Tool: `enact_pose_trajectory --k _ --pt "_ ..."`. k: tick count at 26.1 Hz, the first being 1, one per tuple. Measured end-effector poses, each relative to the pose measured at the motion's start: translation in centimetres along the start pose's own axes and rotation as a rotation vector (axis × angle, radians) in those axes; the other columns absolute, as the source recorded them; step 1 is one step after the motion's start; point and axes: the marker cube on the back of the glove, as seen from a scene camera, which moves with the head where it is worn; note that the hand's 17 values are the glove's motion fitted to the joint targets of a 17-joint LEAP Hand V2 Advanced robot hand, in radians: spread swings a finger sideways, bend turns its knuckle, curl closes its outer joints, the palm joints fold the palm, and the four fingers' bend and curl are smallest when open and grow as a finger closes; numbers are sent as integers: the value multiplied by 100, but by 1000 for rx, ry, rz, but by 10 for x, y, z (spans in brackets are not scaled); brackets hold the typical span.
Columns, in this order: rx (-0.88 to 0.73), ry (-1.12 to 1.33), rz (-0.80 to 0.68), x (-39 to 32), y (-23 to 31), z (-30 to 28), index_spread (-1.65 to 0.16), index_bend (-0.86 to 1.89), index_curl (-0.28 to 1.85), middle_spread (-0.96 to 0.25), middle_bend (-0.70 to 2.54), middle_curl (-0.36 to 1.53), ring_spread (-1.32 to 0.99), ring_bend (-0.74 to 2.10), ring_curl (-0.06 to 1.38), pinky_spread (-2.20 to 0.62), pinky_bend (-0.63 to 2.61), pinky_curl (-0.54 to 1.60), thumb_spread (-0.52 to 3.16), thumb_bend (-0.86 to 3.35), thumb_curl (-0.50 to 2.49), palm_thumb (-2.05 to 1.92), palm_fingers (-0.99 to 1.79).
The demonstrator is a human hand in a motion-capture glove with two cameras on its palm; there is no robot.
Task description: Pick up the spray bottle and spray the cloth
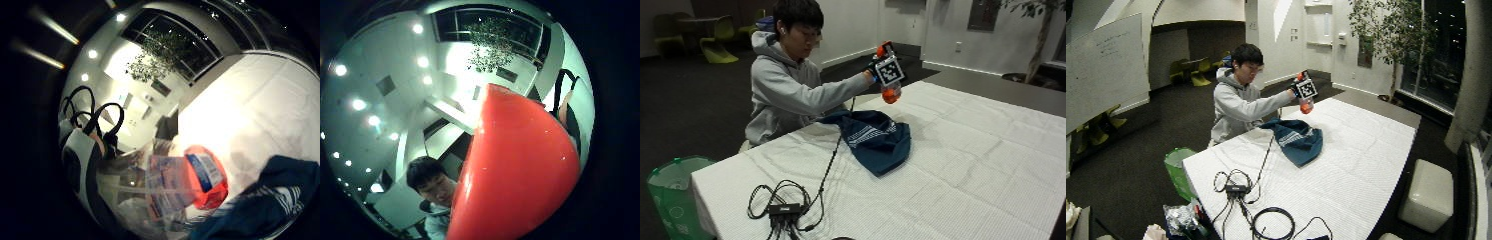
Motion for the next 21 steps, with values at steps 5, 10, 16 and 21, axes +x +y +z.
enact_pose_trajectory --k 5,10,16,21 --pt "91 37 9 51 -13 27 -18 38 54 -10 55 49 -16 67 45 -25 43 39 33 -3 75 95 136" --pt "125 54 48 87 -13 40 -16 37 54 -8 53 49 -13 65 44 -25 42 39 33 -4 76 94 135" --pt "127 95 99 92 -25 35 -15 34 54 -6 54 49 -12 65 44 -23 40 38 33 -4 76 92 134" --pt "-51 194 125 87 -3 25 -19 14 51 -7 43 47 -10 50 42 -11 45 40 57 -6 71 84 78"
